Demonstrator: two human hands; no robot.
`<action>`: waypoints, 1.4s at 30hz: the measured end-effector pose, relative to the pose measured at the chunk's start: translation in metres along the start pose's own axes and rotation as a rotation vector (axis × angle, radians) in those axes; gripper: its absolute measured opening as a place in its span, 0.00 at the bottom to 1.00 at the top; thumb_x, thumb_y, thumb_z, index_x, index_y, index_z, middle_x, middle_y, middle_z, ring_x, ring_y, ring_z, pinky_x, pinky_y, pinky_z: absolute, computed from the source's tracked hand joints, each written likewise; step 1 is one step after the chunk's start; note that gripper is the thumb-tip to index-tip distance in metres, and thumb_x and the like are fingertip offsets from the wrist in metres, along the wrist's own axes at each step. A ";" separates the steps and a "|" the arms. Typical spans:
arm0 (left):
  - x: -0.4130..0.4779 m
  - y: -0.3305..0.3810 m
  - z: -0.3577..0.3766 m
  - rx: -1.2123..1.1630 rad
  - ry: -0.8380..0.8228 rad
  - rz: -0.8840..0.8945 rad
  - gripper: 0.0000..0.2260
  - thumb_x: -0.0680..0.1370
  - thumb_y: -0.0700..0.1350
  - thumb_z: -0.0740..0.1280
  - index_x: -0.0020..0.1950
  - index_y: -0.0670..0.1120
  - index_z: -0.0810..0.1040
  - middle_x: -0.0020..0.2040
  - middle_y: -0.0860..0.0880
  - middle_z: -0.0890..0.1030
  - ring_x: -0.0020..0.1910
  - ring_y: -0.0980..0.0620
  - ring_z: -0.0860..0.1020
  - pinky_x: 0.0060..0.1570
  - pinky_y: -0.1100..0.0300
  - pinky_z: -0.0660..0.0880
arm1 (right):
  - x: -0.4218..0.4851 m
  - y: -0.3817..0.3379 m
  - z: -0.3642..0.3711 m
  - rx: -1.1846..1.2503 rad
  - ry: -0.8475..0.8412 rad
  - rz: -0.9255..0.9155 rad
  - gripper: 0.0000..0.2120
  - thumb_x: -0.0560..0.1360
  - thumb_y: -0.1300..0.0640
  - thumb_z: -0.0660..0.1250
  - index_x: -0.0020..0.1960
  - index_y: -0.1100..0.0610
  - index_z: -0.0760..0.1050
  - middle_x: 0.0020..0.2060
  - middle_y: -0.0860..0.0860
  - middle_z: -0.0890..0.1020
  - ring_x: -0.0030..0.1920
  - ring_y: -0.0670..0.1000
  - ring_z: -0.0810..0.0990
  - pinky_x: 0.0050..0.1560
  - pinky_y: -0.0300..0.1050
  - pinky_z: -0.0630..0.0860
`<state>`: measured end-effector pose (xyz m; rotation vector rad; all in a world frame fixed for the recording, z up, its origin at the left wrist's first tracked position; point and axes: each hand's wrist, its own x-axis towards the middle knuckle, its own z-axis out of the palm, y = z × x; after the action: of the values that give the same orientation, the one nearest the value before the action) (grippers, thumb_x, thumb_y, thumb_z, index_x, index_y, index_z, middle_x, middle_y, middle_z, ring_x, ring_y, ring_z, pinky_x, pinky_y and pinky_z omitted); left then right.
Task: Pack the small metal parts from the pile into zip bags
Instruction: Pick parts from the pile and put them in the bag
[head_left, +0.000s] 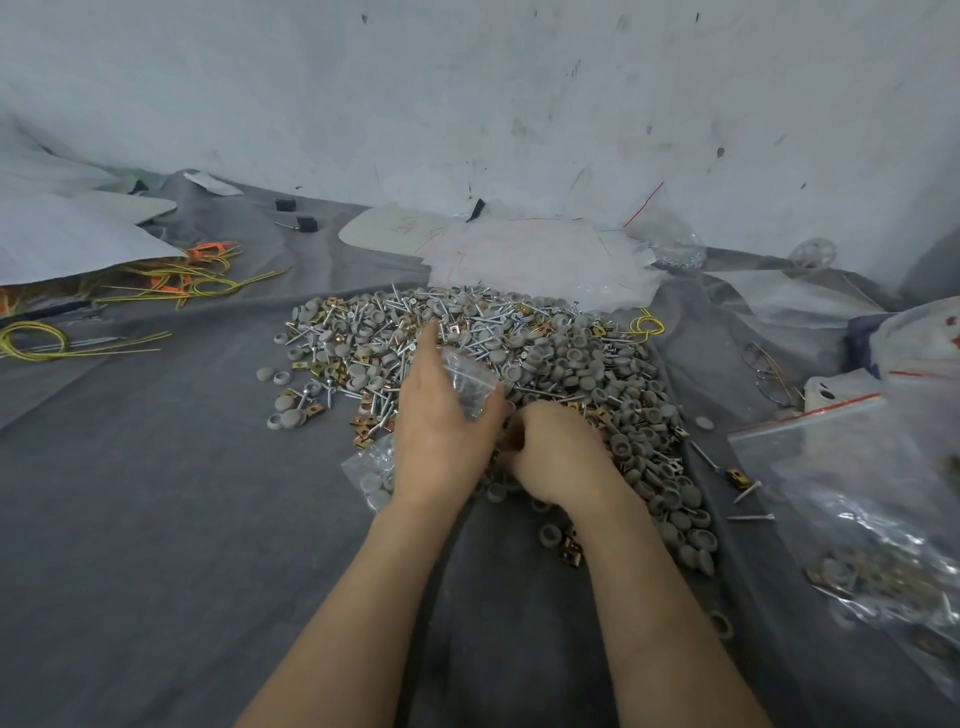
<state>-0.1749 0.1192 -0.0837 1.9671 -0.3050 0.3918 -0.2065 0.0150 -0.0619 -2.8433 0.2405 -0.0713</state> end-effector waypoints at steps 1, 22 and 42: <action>0.000 0.000 0.000 0.004 0.004 0.003 0.38 0.74 0.49 0.71 0.77 0.50 0.52 0.71 0.46 0.69 0.69 0.46 0.69 0.66 0.46 0.69 | 0.000 0.004 -0.001 0.104 0.030 0.011 0.06 0.75 0.56 0.67 0.49 0.57 0.80 0.46 0.53 0.82 0.50 0.55 0.80 0.52 0.48 0.76; -0.004 0.001 0.002 0.085 -0.020 0.067 0.38 0.74 0.47 0.71 0.77 0.46 0.54 0.73 0.46 0.66 0.71 0.48 0.65 0.68 0.52 0.65 | 0.007 0.015 -0.009 0.789 0.395 -0.050 0.07 0.75 0.61 0.65 0.44 0.50 0.77 0.42 0.45 0.81 0.44 0.41 0.79 0.48 0.30 0.73; -0.003 0.002 0.002 0.020 -0.034 0.018 0.37 0.74 0.47 0.71 0.77 0.48 0.53 0.73 0.48 0.66 0.68 0.47 0.70 0.65 0.46 0.70 | -0.002 0.004 0.002 -0.083 -0.063 -0.034 0.14 0.75 0.56 0.65 0.59 0.56 0.75 0.57 0.58 0.71 0.60 0.61 0.69 0.59 0.52 0.70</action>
<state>-0.1778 0.1164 -0.0845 1.9935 -0.3417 0.3741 -0.2089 0.0119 -0.0654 -2.9271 0.1861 0.0216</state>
